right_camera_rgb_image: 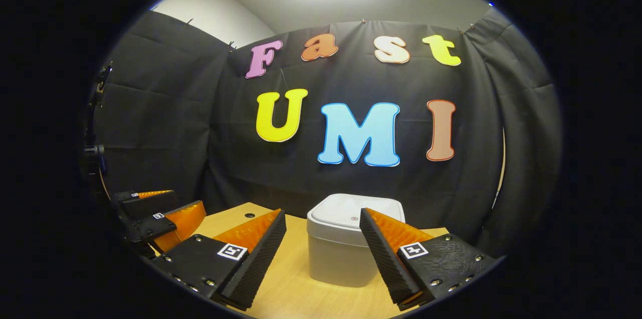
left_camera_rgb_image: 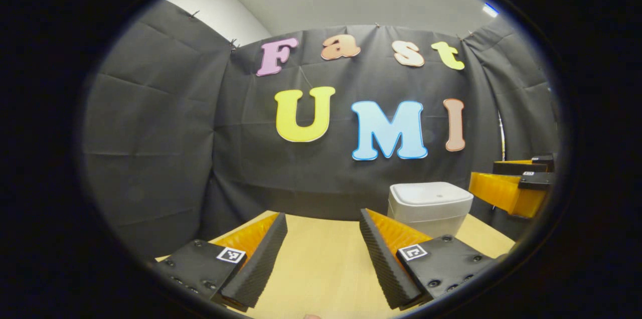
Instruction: Press the lid of the desktop garbage bin to open it, pick up the crumpled paper on the desktop and throw it into the bin, then pick up the pop can on the desktop and drop it into the bin, and finally close the garbage bin lid.
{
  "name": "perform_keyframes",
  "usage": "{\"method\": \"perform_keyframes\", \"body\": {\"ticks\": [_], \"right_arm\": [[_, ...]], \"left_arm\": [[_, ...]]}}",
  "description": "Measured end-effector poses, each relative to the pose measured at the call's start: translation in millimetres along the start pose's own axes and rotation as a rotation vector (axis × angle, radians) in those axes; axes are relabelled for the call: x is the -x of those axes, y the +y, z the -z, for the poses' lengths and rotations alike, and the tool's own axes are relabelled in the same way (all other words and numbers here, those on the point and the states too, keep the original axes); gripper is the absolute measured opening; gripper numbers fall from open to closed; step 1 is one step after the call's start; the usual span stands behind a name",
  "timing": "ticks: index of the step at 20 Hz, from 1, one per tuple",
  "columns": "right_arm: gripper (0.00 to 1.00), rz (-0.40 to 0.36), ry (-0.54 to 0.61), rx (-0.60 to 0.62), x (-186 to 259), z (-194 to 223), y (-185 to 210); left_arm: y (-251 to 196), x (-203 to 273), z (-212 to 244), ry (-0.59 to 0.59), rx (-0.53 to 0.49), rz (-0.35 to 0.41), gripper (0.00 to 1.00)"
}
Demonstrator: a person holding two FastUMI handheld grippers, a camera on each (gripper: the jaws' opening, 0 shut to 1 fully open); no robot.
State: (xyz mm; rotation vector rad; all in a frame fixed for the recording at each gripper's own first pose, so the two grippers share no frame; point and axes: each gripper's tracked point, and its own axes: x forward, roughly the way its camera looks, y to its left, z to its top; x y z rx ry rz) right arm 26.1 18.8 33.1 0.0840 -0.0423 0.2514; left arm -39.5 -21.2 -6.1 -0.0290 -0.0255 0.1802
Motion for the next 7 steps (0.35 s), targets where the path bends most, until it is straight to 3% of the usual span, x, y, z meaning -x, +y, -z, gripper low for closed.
{"method": "perform_keyframes", "body": {"ticks": [7], "right_arm": [[0.95, 0.012, -0.006, -0.016, 8.3, -2.3, 1.4]], "left_arm": [[1.0, 7.7, -1.2, -0.003, -0.004, 0.011, 0.95]]}}
